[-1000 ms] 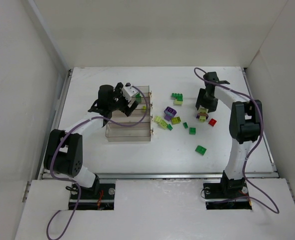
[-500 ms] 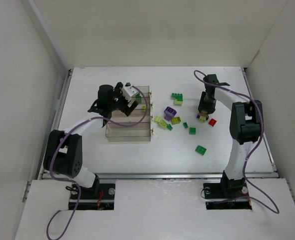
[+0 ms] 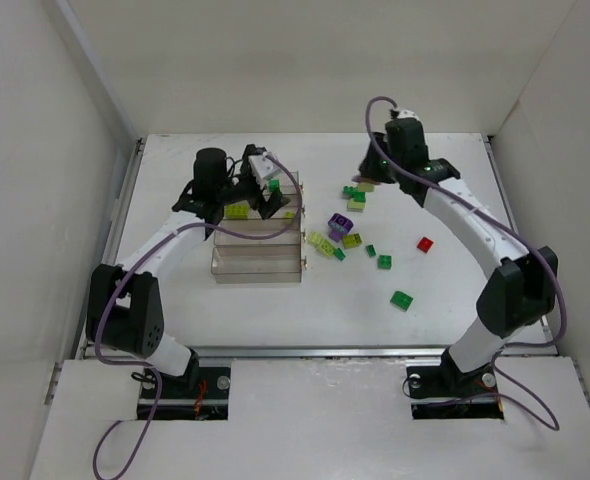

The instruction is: Sort the legos into containers by color

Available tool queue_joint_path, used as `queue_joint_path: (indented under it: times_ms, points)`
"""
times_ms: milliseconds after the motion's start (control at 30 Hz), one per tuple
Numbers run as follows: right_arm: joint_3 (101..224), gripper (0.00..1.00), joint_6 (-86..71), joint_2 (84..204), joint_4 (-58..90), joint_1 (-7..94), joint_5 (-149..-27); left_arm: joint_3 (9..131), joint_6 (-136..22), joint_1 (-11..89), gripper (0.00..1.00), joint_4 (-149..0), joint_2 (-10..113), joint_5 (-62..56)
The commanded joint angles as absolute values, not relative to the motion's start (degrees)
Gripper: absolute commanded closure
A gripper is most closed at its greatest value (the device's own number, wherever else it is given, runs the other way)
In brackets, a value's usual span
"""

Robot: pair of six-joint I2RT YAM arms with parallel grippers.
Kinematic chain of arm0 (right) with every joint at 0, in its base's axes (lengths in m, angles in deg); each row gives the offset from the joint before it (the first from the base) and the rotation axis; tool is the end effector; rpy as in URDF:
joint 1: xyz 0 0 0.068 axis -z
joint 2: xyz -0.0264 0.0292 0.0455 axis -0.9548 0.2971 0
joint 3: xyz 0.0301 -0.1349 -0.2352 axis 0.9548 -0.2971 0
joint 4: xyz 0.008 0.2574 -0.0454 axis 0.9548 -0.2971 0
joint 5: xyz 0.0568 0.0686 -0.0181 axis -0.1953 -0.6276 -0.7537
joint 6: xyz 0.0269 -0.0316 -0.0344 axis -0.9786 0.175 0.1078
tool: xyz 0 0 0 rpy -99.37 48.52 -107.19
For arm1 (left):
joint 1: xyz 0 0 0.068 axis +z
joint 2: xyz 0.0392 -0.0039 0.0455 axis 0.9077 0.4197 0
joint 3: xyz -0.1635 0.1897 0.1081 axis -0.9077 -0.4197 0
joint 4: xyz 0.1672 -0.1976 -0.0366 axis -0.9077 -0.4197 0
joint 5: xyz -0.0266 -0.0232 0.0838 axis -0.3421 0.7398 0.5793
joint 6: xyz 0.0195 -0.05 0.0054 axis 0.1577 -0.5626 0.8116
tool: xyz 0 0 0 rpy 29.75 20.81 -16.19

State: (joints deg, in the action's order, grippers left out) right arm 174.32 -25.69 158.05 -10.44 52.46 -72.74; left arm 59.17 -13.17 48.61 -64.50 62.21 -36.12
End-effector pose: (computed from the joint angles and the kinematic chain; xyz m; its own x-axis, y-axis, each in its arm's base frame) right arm 0.3613 0.1283 0.3393 -0.5917 0.2329 -0.7718 0.0155 0.9605 0.2779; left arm 0.3276 -0.1219 0.3045 0.2580 0.3370 -0.9055 0.8197 0.4196 0.3898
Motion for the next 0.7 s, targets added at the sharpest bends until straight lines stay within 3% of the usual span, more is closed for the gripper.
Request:
queue_joint_path:
  times_ms: [0, 133, 300, 667]
  points:
    - [175.47, 1.0, -26.85, 157.14, 1.56, 44.36, -68.71, 64.03, -24.21, 47.08, 0.14, -59.61, 61.78, -46.95]
    - [180.45, 1.0, -30.36, 159.77, 6.06, 41.16, -69.48, 65.08, -41.19, 46.55, 0.1, -50.79, 62.92, -48.89]
    - [186.1, 1.0, -32.91, 163.02, 6.59, 40.02, -72.47, 65.97, -49.22, 45.41, 0.09, -50.78, 62.84, -46.27]
    - [186.63, 1.0, -33.53, 163.55, 6.59, 36.5, -72.47, 65.35, -54.16, 43.48, 0.09, -49.55, 62.3, -34.42]
